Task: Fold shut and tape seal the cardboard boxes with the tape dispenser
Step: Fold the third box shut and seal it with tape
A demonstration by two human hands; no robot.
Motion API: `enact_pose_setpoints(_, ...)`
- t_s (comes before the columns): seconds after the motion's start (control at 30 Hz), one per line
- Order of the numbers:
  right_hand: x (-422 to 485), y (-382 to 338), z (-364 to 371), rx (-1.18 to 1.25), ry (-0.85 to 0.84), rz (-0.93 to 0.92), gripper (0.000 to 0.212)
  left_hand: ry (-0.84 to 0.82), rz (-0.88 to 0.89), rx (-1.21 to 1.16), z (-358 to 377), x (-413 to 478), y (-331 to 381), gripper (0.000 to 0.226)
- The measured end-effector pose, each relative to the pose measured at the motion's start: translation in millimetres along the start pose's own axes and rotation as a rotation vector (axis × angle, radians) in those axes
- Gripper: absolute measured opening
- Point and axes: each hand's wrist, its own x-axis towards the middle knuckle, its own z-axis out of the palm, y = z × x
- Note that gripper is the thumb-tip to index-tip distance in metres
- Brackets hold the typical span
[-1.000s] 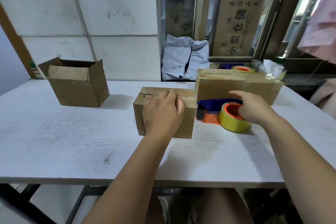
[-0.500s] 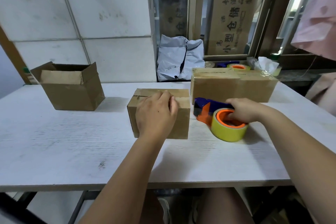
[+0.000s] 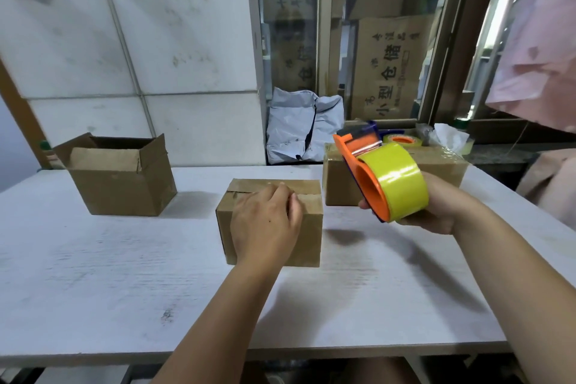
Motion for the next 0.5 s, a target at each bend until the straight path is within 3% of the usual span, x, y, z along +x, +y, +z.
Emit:
enact_pose_setpoints(0.13, 5.1, -9.6, 13.3, 0.283, -0.036, 0.032, 0.034, -0.087, 0.017, -0.004, 3.7, 3.1, 9.6, 0.034)
enact_pose_setpoints(0.23, 9.8, -20.3, 26.7, 0.399, 0.004, -0.021, 0.045, -0.191, 0.081, -0.057, 1.8, 9.7, 24.5, 0.05)
enact_pose_setpoints(0.37, 19.0, -40.4, 40.9, 0.423, 0.27, -0.098, 0.015, -0.399, 0.13, -0.061, 3.9, 26.9, 39.9, 0.035)
enact_pose_setpoints(0.5, 32.7, -54.9, 50.9, 0.394, 0.486, -0.152, 0.019, -0.508, 0.077, -0.141, 6.6, 46.0, 40.3, 0.036)
